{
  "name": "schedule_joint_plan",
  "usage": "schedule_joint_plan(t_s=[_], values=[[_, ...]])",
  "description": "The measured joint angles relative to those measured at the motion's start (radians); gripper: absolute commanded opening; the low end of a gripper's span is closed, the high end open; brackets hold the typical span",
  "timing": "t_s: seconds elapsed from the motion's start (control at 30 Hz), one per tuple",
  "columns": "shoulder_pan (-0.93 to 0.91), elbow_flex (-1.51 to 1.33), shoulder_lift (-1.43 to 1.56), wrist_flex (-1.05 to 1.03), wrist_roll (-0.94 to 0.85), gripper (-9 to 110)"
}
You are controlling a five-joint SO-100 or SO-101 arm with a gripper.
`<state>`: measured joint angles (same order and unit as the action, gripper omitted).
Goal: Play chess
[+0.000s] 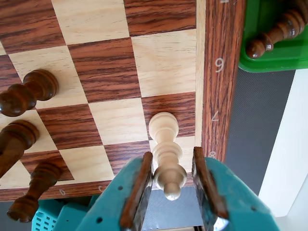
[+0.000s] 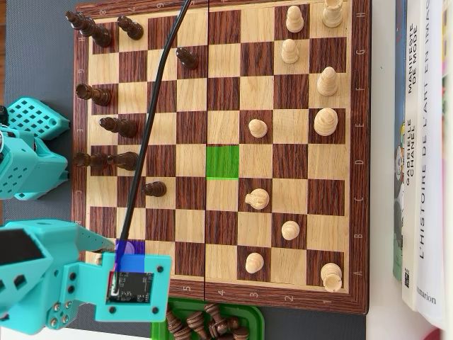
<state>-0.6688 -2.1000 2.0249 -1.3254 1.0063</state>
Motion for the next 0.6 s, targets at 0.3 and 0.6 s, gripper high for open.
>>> schedule_joint_plan(t_s=[0.3,0.6], values=[[0.000,-0.005,0.000,-0.002,0.000,13],[0.000,-0.026,-0.002,-0.002,0.000,13]])
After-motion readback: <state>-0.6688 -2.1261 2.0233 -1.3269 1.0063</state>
